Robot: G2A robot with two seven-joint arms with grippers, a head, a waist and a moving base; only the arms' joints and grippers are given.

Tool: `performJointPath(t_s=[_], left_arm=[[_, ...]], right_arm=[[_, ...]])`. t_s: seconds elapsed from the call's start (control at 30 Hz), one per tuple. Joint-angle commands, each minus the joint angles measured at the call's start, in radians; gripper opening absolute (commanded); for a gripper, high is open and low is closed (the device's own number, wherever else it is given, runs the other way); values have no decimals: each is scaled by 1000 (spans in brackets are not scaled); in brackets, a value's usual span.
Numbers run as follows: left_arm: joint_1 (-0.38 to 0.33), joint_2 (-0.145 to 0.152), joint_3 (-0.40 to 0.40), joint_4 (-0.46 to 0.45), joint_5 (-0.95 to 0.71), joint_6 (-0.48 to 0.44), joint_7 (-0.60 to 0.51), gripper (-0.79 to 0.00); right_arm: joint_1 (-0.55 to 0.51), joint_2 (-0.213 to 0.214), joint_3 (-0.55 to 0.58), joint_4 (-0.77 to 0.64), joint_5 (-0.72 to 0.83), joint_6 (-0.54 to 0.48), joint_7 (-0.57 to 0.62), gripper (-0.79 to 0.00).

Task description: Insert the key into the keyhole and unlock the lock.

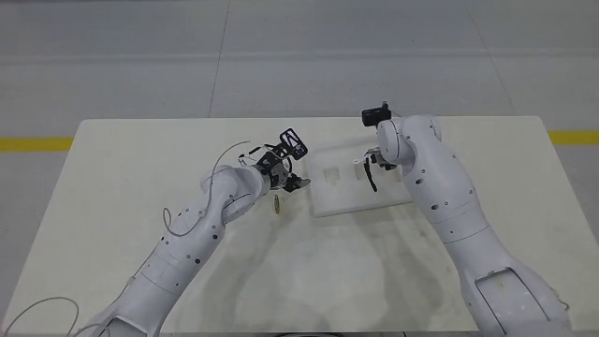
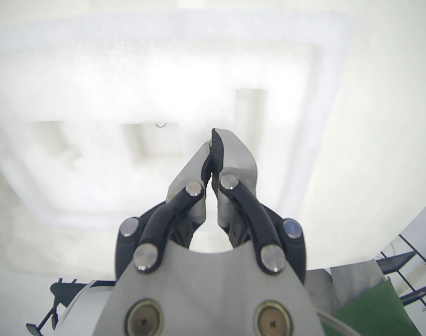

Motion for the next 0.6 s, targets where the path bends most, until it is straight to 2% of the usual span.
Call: performJointPath(t_s=[0.0, 0.57], left_arm=[[1, -1, 0, 1, -10, 1, -2, 0], [-29, -16, 48, 19, -43, 19, -27, 0]], right_arm=[[0, -2, -1, 2, 2, 0, 0, -785], [9, -11, -22, 18, -2, -3, 0, -785]])
